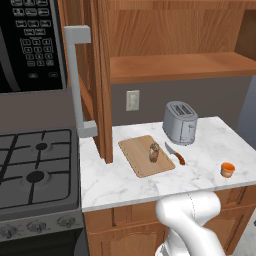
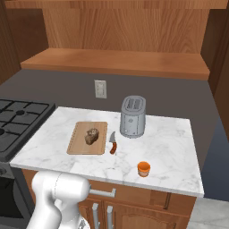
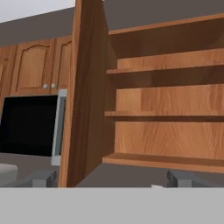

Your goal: Pick the bread, place it on the cutting board, pick the jam, place it on the counter, and close the cabinet.

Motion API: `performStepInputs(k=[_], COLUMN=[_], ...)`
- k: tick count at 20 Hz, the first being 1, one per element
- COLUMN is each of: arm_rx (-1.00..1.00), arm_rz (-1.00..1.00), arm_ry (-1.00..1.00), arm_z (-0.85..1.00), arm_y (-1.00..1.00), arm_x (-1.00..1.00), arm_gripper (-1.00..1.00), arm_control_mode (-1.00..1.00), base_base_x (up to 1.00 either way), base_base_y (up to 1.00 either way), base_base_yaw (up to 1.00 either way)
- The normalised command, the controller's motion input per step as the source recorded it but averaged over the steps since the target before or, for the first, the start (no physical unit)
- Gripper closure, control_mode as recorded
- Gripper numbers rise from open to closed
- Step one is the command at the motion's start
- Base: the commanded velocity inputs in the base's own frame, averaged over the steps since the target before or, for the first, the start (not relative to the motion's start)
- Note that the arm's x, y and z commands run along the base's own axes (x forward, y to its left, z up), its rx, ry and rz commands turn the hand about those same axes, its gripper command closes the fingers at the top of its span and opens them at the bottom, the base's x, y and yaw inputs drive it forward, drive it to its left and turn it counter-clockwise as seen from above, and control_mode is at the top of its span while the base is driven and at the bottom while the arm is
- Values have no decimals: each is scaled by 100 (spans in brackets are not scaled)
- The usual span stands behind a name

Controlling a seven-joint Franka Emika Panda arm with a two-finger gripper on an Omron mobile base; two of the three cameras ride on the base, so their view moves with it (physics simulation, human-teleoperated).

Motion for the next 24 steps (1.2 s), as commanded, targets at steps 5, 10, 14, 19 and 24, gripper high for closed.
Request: performStepInputs(k=[5, 10, 14, 19, 24], arm_rx=[0, 0, 0, 0, 0], arm_rz=[2, 0, 0, 0, 0], arm_ry=[0, 0, 0, 0, 0], arm_z=[-1, 0, 0, 0, 0], arm_y=[28, 30, 27, 22, 20], arm_x=[-2, -3, -5, -6, -8], arm_gripper=[-100, -100, -100, -100, -100], arm_control_mode=[-100, -100, -100, -100, -100], base_base_x=[0, 0, 0, 0, 0], base_base_y=[0, 0, 0, 0, 0], base_base_yaw=[0, 0, 0, 0, 0])
